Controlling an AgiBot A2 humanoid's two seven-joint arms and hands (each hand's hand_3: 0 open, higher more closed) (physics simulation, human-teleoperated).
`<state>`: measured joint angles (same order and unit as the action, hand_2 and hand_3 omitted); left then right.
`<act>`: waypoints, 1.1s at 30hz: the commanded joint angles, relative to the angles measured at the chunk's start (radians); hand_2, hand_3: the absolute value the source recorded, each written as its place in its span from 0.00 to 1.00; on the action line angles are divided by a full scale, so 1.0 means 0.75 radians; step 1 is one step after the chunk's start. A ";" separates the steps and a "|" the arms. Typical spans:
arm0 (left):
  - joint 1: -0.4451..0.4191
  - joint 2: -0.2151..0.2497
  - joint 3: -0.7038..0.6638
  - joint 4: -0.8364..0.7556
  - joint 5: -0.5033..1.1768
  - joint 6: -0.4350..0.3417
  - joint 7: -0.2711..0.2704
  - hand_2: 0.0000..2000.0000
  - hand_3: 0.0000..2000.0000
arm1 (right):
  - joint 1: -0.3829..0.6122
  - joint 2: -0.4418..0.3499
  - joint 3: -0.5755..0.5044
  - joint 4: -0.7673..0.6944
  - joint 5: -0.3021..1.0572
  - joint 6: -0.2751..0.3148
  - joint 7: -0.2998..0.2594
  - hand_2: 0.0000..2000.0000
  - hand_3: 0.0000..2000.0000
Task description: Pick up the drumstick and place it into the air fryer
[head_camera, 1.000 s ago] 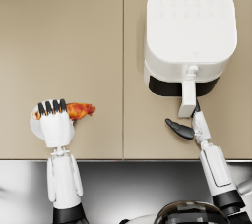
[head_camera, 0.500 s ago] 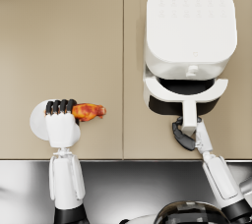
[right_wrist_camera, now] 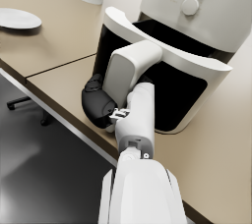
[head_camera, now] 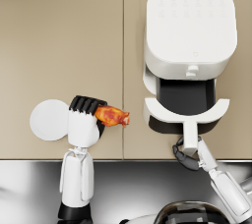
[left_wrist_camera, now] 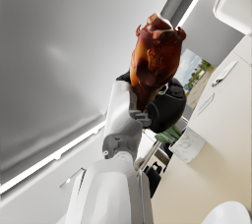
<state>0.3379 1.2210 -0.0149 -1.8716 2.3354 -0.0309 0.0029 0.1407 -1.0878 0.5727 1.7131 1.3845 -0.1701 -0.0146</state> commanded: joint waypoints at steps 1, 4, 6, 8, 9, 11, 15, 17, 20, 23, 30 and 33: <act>0.073 0.018 0.075 -0.051 -0.001 -0.001 0.000 1.00 1.00 | 0.012 -0.007 0.216 0.254 0.000 0.012 0.001 1.00 1.00; 0.130 0.045 0.121 -0.068 -0.003 -0.005 0.000 1.00 1.00 | 0.008 0.052 0.299 0.321 0.000 0.060 0.008 1.00 1.00; 0.147 0.060 0.159 -0.067 -0.003 -0.006 0.000 1.00 1.00 | 0.008 0.085 0.342 0.358 0.000 0.101 0.013 1.00 1.00; 0.178 0.084 0.205 -0.053 -0.004 -0.007 0.000 1.00 1.00 | 0.011 0.112 0.392 0.388 -0.001 0.130 0.016 1.00 1.00; 0.197 0.098 0.232 -0.042 -0.004 -0.007 0.000 1.00 1.00 | 0.008 0.122 0.403 0.404 -0.001 0.138 0.017 1.00 1.00; 0.260 0.148 0.289 -0.012 -0.004 -0.007 0.000 1.00 1.00 | -0.003 0.227 0.103 0.114 -0.001 0.155 0.020 1.00 1.00; 0.361 0.265 0.376 0.058 -0.004 -0.008 0.000 1.00 1.00 | 0.005 0.348 0.195 0.189 -0.003 0.137 0.028 1.00 1.00; 0.406 0.317 0.417 0.111 -0.004 -0.008 0.000 1.00 1.00 | 0.011 0.428 0.248 0.244 -0.004 0.140 0.028 1.00 1.00; 0.468 0.394 0.510 0.197 -0.004 -0.009 0.000 1.00 1.00 | 0.017 0.499 0.297 0.303 -0.005 0.193 0.032 1.00 1.00; 0.498 0.422 0.602 0.271 -0.004 -0.009 0.000 1.00 1.00 | 0.016 0.525 0.318 0.329 -0.010 0.261 0.037 1.00 1.00; 0.411 0.381 0.669 0.239 -0.003 0.006 0.000 0.00 0.02 | 0.020 0.541 0.328 0.338 -0.010 0.269 0.036 1.00 1.00; 0.301 0.306 0.509 0.117 -0.003 -0.001 0.001 0.00 0.00 | 0.048 0.137 0.402 0.442 -0.009 0.266 0.038 1.00 1.00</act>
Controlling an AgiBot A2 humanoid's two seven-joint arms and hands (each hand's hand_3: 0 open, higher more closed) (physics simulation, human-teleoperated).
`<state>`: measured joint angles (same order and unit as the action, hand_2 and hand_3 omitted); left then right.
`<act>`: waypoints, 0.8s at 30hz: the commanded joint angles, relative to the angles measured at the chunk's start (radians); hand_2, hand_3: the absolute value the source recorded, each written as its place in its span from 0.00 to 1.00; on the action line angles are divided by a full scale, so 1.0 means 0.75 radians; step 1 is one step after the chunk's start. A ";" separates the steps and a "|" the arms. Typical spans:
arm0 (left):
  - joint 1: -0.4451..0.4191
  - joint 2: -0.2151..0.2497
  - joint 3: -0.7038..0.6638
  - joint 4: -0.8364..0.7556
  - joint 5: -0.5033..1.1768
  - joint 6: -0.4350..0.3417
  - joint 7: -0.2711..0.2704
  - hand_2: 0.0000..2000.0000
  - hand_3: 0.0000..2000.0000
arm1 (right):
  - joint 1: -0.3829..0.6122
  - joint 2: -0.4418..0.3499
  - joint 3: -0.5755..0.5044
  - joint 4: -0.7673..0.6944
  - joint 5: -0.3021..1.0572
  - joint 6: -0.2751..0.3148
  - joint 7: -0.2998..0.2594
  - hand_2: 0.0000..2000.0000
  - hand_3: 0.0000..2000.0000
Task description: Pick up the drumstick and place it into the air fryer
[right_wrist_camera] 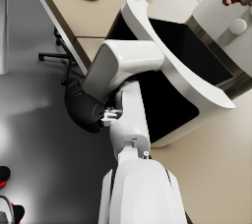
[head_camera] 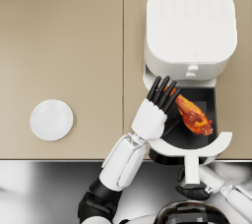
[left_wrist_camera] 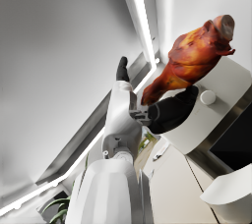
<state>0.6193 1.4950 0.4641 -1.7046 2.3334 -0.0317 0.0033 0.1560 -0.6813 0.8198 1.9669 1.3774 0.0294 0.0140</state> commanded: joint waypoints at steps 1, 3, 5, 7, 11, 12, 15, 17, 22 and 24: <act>-0.117 -0.082 -0.197 -0.143 0.000 0.011 -0.001 0.00 0.00 | 0.049 -0.402 0.070 0.093 0.000 -0.001 -0.002 1.00 1.00; -0.209 -0.104 -0.401 -0.193 0.000 0.026 -0.003 0.00 0.00 | 0.123 -0.399 0.065 0.039 -0.002 -0.002 -0.001 1.00 1.00; -0.267 -0.093 -0.575 -0.222 0.000 0.034 -0.003 0.00 0.00 | 0.181 -0.427 0.035 -0.019 -0.006 0.020 0.001 1.00 1.00; -0.308 -0.073 -0.723 -0.257 -0.001 0.038 -0.004 0.00 0.00 | 0.238 -0.464 0.025 -0.084 -0.008 0.062 -0.003 1.00 1.00; -0.304 -0.076 -0.851 -0.266 -0.001 0.041 -0.004 0.00 0.00 | 0.354 -0.528 0.062 -0.221 -0.005 0.133 -0.004 1.00 1.00; -0.311 -0.076 -0.862 -0.269 -0.002 0.041 -0.004 0.00 0.00 | 0.372 -0.548 0.063 -0.255 -0.004 0.144 -0.005 1.00 1.00; -0.321 -0.080 -0.882 -0.267 -0.002 0.042 -0.004 0.00 0.00 | 0.414 -0.590 0.067 -0.336 -0.003 0.175 -0.010 1.00 1.00; -0.331 -0.081 -0.905 -0.272 -0.002 0.042 -0.004 0.00 0.00 | 0.462 -0.610 0.066 -0.401 -0.002 0.187 -0.010 1.00 1.00; -0.366 -0.077 -0.952 -0.315 -0.002 0.042 -0.004 0.00 0.00 | 0.609 -0.643 0.062 -0.540 -0.004 0.221 -0.010 1.00 1.00; -0.376 -0.077 -0.972 -0.327 -0.002 0.042 -0.004 0.00 0.00 | 0.662 -0.665 0.063 -0.606 -0.005 0.229 -0.014 1.00 1.00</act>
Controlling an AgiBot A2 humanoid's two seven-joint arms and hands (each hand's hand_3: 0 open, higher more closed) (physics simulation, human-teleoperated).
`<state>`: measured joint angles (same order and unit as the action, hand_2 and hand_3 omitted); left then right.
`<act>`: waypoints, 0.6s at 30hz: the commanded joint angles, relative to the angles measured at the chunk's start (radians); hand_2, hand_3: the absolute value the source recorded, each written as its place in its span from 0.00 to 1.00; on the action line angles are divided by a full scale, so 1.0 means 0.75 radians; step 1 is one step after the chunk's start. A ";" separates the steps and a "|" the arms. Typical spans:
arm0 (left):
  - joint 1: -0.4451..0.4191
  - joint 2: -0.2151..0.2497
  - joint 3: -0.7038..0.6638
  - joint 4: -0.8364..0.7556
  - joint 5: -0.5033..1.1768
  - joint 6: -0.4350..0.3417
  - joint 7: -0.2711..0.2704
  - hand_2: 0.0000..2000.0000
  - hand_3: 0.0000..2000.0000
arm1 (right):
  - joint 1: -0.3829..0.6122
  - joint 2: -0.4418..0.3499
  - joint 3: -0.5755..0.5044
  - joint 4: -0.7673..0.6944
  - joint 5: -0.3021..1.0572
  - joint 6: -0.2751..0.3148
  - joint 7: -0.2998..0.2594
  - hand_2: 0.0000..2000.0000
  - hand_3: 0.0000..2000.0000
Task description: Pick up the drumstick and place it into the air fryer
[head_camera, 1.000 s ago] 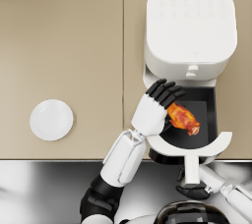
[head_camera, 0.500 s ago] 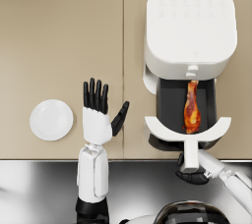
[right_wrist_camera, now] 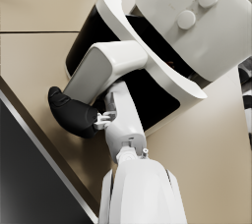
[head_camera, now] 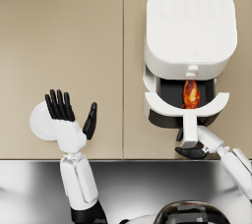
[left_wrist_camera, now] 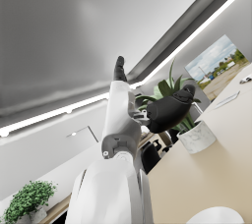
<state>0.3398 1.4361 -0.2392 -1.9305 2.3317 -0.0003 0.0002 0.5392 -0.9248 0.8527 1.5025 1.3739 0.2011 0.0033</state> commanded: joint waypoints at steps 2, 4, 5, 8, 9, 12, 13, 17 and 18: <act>-0.011 0.001 -0.058 -0.029 0.000 0.000 0.000 0.00 0.00 | 0.200 -0.368 0.021 -0.072 0.006 0.003 0.001 1.00 1.00; -0.008 -0.008 -0.082 -0.026 0.000 0.000 0.000 0.00 0.00 | 0.244 -0.400 0.023 -0.167 0.010 0.016 0.001 1.00 1.00; -0.006 -0.012 -0.090 -0.022 0.000 0.000 0.000 0.00 0.00 | 0.276 -0.410 0.022 -0.208 0.011 0.021 0.002 1.00 1.00; -0.019 -0.012 -0.075 -0.033 0.000 0.000 0.000 0.00 0.00 | 0.355 -0.452 0.023 -0.338 0.014 0.015 0.000 1.00 1.00; -0.021 -0.014 -0.069 -0.035 0.000 0.000 0.000 0.00 0.00 | 0.382 -0.472 0.023 -0.393 0.014 0.015 0.004 1.00 1.00; -0.025 -0.020 -0.055 -0.039 0.000 0.000 0.000 0.00 0.00 | 0.452 -0.525 0.023 -0.533 0.014 0.007 0.013 1.00 1.00; -0.022 -0.025 -0.053 -0.040 0.000 0.000 0.000 0.00 0.00 | 0.472 -0.546 0.023 -0.580 0.014 0.006 0.018 1.00 1.00; -0.013 -0.040 -0.043 -0.036 0.000 0.000 0.000 0.00 0.00 | 0.442 -0.666 -0.158 -0.699 0.015 0.005 0.031 1.00 1.00; -0.019 -0.040 -0.038 -0.037 0.000 0.000 0.000 0.00 0.00 | 0.518 -0.601 0.028 -0.712 0.015 0.010 0.028 1.00 1.00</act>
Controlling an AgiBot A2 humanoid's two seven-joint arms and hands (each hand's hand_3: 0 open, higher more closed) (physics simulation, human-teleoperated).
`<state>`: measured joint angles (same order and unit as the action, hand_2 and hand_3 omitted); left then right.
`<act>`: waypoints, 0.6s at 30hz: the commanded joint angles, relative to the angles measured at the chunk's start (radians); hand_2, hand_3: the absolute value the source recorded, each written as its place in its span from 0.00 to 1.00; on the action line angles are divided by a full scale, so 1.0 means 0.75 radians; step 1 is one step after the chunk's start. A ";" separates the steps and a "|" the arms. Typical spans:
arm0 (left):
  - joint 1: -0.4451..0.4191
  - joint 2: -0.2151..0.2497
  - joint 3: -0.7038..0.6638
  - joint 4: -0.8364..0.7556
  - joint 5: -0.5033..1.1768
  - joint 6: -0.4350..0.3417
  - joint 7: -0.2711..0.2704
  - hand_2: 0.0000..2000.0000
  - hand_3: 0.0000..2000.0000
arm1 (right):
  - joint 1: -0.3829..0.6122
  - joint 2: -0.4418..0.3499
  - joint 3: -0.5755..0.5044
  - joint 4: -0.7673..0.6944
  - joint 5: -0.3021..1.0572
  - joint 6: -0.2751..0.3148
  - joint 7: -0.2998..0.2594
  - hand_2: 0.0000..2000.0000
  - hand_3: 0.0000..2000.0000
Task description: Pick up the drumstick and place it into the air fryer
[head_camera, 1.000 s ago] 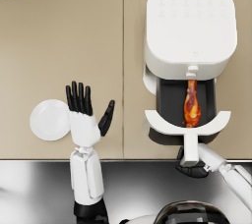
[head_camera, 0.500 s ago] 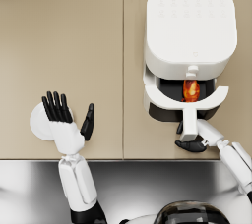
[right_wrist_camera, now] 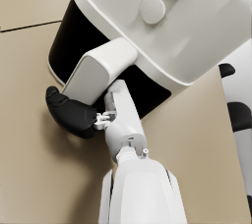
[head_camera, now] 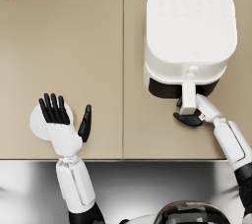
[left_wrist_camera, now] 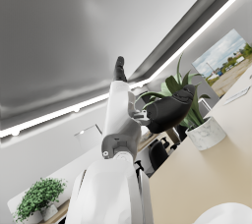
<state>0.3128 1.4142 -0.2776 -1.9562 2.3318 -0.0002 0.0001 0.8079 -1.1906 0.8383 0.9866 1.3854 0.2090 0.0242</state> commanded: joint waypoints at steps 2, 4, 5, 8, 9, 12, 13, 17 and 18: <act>0.016 -0.015 0.016 -0.003 0.000 0.000 0.000 0.00 0.00 | 0.091 -0.319 -0.139 -0.035 0.000 0.011 0.001 1.00 1.00; 0.011 -0.016 0.021 0.012 0.000 0.000 0.000 0.00 0.00 | 0.165 -0.243 0.049 -0.042 -0.001 0.022 0.001 1.00 1.00; 0.000 -0.012 0.016 0.007 0.000 0.000 0.000 0.00 0.00 | 0.053 -0.028 0.012 -0.079 -0.001 0.035 0.000 1.00 1.00; -0.003 -0.015 0.019 0.013 0.000 0.000 0.000 0.00 0.00 | 0.079 -0.020 0.039 -0.088 -0.002 0.054 0.005 1.00 1.00; -0.004 -0.015 0.019 0.014 0.000 0.000 0.000 0.00 0.00 | 0.082 -0.019 0.044 -0.090 -0.002 0.057 0.009 1.00 1.00; -0.004 -0.015 0.020 0.015 0.000 0.000 0.000 0.00 0.00 | 0.085 -0.018 0.049 -0.092 -0.003 0.057 0.012 1.00 1.00; -0.004 -0.016 0.020 0.015 0.000 0.000 0.000 0.00 0.00 | 0.088 -0.018 0.049 -0.093 -0.003 0.060 0.011 1.00 1.00; -0.005 -0.016 0.021 0.016 0.000 0.000 0.000 0.00 0.00 | 0.094 -0.015 0.049 -0.092 -0.003 0.074 0.008 1.00 1.00; -0.005 -0.016 0.021 0.016 0.000 0.000 0.000 0.00 0.00 | 0.094 -0.016 0.049 -0.093 -0.003 0.074 0.009 1.00 1.00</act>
